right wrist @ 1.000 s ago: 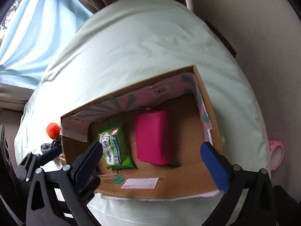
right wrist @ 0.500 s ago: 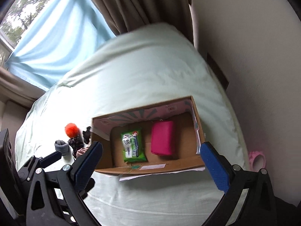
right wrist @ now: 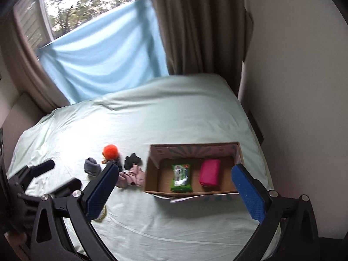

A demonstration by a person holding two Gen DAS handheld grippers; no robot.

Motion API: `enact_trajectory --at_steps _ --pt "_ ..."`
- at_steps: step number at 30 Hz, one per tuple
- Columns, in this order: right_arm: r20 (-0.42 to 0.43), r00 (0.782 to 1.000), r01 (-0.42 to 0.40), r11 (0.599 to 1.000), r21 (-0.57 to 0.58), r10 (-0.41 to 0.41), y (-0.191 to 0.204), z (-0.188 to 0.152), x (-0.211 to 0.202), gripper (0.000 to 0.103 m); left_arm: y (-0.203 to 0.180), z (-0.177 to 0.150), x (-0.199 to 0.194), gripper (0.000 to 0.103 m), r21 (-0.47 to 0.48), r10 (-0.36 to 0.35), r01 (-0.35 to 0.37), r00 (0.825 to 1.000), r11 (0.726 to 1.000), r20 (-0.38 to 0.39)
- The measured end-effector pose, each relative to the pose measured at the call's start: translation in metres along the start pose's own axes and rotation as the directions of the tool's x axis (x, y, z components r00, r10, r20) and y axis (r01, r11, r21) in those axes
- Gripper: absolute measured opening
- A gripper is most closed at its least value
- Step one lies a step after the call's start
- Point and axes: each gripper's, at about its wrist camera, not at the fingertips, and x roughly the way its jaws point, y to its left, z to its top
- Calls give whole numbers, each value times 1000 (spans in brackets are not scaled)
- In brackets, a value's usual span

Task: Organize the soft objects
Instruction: 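Withdraw both tools from the box back toward the remaining items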

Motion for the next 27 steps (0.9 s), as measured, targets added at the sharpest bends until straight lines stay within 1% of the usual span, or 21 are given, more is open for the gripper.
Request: enact_trajectory --at_steps 4,7,11,14,19,22,27 --pt "46 999 -23 999 -28 25 44 -13 -14 103 52 -13 -32 102 -41 56 -54 997 998 43" --pt "69 997 -25 998 -63 30 78 -21 -17 103 93 -21 -48 102 -75 88 -83 995 994 57" --pt "107 993 -43 997 -61 49 114 -26 -15 103 140 -27 -56 102 -103 103 -96 993 990 59" --pt "126 991 -45 998 -54 51 139 -27 -7 103 170 -27 -55 102 -109 98 -92 993 990 59" --pt "143 989 -46 999 -20 49 173 -32 13 103 203 -26 -32 102 -69 90 -86 995 994 48" --pt "145 989 -29 1000 -5 29 189 -35 31 103 221 -26 -7 102 -49 71 -69 997 996 31" --pt "116 993 -14 1000 13 12 208 -43 77 103 249 -26 46 102 -12 35 -35 999 999 -7"
